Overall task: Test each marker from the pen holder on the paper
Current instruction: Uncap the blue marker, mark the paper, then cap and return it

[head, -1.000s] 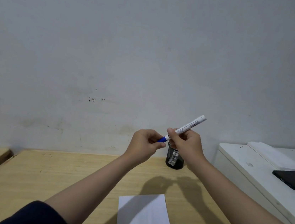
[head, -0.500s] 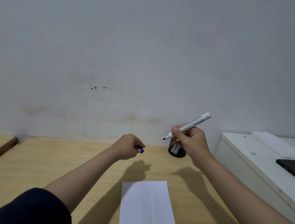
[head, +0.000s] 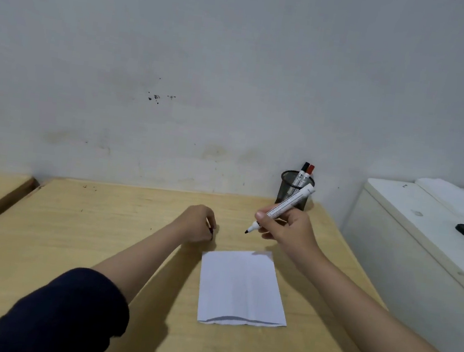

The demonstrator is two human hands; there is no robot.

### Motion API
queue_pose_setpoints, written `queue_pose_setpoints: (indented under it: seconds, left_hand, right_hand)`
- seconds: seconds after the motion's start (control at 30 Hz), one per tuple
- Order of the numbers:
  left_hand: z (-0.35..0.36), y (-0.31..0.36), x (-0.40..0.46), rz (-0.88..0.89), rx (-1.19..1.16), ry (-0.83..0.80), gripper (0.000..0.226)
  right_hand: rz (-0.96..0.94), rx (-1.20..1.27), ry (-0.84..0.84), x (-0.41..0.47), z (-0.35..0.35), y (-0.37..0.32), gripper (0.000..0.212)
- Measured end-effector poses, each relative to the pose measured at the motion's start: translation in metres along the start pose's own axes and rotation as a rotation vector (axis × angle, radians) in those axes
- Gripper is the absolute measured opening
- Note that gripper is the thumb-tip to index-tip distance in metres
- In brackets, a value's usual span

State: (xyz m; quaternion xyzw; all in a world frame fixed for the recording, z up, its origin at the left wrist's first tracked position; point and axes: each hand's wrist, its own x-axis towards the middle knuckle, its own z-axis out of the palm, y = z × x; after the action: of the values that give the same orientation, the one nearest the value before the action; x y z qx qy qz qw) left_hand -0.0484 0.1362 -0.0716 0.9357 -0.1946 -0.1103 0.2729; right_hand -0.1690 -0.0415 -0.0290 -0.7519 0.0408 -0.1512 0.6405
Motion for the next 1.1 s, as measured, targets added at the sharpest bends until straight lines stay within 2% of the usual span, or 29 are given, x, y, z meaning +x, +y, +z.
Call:
queue_pose_setpoints:
  seconds: [0.13, 0.23, 0.33, 0.47, 0.63, 0.83, 1.1]
  left_hand:
    - [-0.002, -0.001, -0.002, -0.059, -0.128, 0.025, 0.046]
    - [-0.004, -0.004, -0.019, -0.066, -0.304, 0.147, 0.036]
    - [0.005, -0.013, -0.048, -0.004, -0.361, 0.2, 0.024]
    - [0.02, -0.023, -0.075, 0.064, -0.354, 0.169, 0.026]
    - [0.029, -0.029, -0.081, 0.152, -0.256, 0.22, 0.023]
    - [0.034, -0.031, -0.081, 0.197, -0.263, 0.265, 0.016]
    - [0.034, -0.031, -0.079, 0.154, -0.328, 0.264, 0.013]
  right_hand:
    - [0.018, 0.115, 0.045, 0.0, 0.002, 0.001, 0.005]
    - [0.01, 0.177, 0.076, 0.0, 0.006, 0.002, 0.018]
    - [0.038, 0.204, 0.075, 0.0, 0.018, 0.009, 0.023]
    - [0.111, 0.222, 0.042, 0.003, 0.042, 0.021, 0.025]
    - [0.221, 0.142, 0.062, 0.011, 0.074, 0.038, 0.027]
    - [0.148, 0.071, 0.113, 0.008, 0.087, 0.056, 0.029]
    - [0.07, 0.049, 0.123, 0.009, 0.085, 0.068, 0.034]
